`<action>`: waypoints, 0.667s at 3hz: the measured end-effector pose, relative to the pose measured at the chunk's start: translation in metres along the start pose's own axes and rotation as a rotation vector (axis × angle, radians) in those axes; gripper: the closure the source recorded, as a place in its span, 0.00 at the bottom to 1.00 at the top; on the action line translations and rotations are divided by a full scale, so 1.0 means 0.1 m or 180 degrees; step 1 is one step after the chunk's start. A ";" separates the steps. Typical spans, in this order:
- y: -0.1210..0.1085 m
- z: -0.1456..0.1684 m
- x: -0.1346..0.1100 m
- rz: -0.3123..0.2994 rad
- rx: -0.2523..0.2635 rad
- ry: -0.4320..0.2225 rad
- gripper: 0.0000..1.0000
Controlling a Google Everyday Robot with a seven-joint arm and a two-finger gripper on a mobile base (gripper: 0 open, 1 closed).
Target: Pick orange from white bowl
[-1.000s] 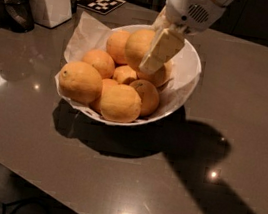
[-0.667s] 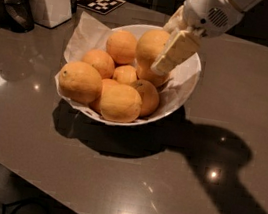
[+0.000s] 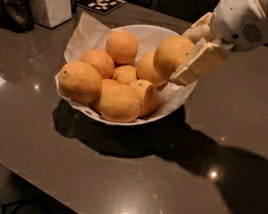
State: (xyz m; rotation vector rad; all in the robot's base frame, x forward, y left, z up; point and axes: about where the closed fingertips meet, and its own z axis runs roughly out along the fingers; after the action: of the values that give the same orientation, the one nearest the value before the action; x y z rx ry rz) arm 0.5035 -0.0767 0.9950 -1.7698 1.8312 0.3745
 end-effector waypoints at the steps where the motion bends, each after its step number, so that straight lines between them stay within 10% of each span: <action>1: 0.01 -0.01 0.02 0.0005 0.0007 0.0004 1.00; 2: 0.24 -0.17 -0.05 0.0004 0.0005 -0.0061 1.00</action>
Offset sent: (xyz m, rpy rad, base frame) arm -0.0640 -0.0087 0.0293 0.0484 0.0025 0.0062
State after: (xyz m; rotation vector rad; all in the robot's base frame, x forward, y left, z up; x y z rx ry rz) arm 0.4770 -0.0801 1.0067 -1.7584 1.8188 0.3891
